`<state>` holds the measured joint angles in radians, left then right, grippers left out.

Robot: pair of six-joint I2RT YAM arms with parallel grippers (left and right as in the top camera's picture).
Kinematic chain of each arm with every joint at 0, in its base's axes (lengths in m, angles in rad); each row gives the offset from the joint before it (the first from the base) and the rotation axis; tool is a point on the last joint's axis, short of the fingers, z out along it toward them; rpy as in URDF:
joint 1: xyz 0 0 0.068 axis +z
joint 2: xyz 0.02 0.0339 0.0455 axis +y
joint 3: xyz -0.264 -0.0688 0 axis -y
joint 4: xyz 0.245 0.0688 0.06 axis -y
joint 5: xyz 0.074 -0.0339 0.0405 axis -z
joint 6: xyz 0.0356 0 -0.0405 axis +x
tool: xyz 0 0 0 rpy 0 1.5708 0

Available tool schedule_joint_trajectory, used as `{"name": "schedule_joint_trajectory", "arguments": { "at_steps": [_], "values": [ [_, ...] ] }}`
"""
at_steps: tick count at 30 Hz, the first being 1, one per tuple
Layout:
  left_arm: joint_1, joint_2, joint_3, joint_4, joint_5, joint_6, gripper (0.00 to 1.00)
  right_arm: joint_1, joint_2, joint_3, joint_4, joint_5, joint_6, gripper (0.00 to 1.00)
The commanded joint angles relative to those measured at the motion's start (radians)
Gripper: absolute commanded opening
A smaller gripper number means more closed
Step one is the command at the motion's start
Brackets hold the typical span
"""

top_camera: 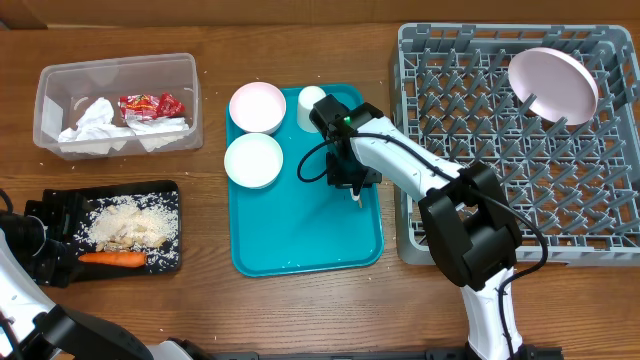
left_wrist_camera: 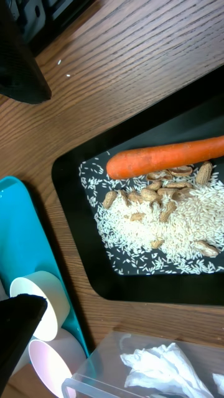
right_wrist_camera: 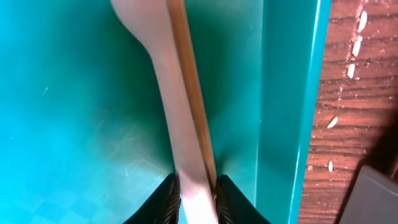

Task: Sort waste into correct bins and load items into the dishwasher rack
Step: 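Move the right gripper to the white fork and grasp it, then carry the fork to the rack and insert it upright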

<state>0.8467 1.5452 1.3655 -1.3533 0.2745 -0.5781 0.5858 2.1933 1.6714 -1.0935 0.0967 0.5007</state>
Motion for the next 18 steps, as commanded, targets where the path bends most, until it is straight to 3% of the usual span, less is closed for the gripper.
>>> {"name": "schedule_joint_trajectory", "arguments": {
  "at_steps": [1, 3, 6, 18],
  "values": [
    [0.004, 0.005, -0.002, 0.001, 0.004, -0.012, 1.00, -0.003, -0.022, 0.039, 0.002, 0.014, 0.002, 0.20],
    [0.004, 0.005, -0.002, 0.001, 0.004, -0.012, 1.00, -0.001, -0.022, 0.039, 0.002, 0.014, 0.002, 0.09],
    [0.004, 0.005, -0.002, 0.001, 0.004, -0.013, 1.00, -0.001, -0.022, 0.039, 0.003, 0.014, 0.002, 0.04],
    [0.004, 0.005, -0.002, 0.001, 0.004, -0.013, 1.00, -0.003, -0.043, 0.042, -0.015, 0.014, 0.023, 0.04]
  ]
}}
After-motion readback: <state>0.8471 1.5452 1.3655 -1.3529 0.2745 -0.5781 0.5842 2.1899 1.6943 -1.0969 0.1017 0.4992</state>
